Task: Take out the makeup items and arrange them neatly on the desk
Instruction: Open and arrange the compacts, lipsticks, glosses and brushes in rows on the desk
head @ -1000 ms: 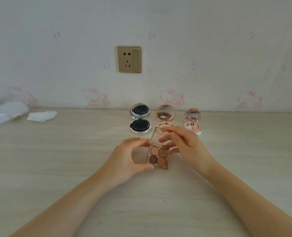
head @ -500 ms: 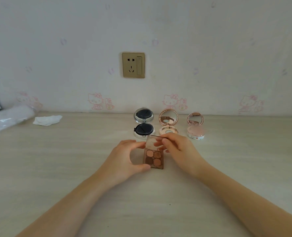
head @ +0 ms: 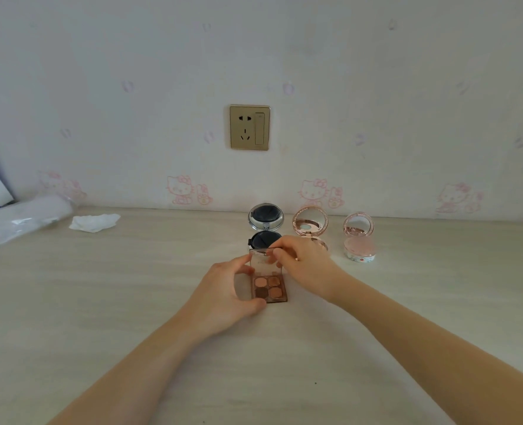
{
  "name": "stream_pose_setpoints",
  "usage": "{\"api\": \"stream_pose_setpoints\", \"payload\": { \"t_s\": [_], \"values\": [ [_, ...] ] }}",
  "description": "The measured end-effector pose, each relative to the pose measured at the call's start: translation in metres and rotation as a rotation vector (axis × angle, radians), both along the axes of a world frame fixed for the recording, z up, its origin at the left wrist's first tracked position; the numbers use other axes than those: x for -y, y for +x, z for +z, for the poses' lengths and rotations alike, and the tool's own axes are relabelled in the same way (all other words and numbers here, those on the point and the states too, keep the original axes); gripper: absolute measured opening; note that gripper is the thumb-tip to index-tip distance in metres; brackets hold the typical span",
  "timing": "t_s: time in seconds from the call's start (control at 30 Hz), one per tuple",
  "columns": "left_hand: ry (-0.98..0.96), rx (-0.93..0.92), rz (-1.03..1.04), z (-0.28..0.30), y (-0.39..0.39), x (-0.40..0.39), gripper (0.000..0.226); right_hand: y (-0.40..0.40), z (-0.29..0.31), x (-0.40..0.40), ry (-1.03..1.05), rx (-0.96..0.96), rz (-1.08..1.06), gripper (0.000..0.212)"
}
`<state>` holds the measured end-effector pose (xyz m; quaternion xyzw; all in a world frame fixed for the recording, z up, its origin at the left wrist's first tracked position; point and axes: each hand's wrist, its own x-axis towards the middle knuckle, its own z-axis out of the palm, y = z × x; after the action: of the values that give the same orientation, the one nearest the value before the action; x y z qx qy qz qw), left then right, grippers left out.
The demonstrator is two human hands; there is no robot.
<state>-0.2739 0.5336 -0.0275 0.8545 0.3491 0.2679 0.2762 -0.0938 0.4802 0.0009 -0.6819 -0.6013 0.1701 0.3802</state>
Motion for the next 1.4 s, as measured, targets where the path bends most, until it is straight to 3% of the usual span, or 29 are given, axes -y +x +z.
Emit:
{"api": "stream_pose_setpoints", "payload": {
  "t_s": [0.23,0.37,0.7,0.87,1.17,1.4],
  "values": [
    [-0.015,0.007,-0.038,0.004,0.000,0.003,0.047,0.002,-0.002,-0.003,0.035,-0.097,-0.042,0.012],
    [0.037,-0.023,-0.038,0.004,0.002,0.001,0.047,0.000,-0.003,-0.007,0.062,-0.146,-0.086,0.018],
    [0.121,-0.074,0.055,-0.009,0.005,-0.007,0.033,-0.001,0.002,-0.019,0.063,-0.077,-0.140,0.019],
    [0.137,-0.070,0.079,-0.013,0.005,-0.007,0.052,0.003,0.001,-0.022,0.062,-0.059,-0.139,0.018],
    [0.216,-0.056,0.116,-0.013,0.002,0.002,0.064,0.024,0.012,0.013,0.060,0.214,-0.161,0.024],
    [0.412,-0.040,0.070,0.010,0.015,0.035,0.048,0.047,0.021,0.084,-0.074,0.509,-0.052,0.032]
  ]
}}
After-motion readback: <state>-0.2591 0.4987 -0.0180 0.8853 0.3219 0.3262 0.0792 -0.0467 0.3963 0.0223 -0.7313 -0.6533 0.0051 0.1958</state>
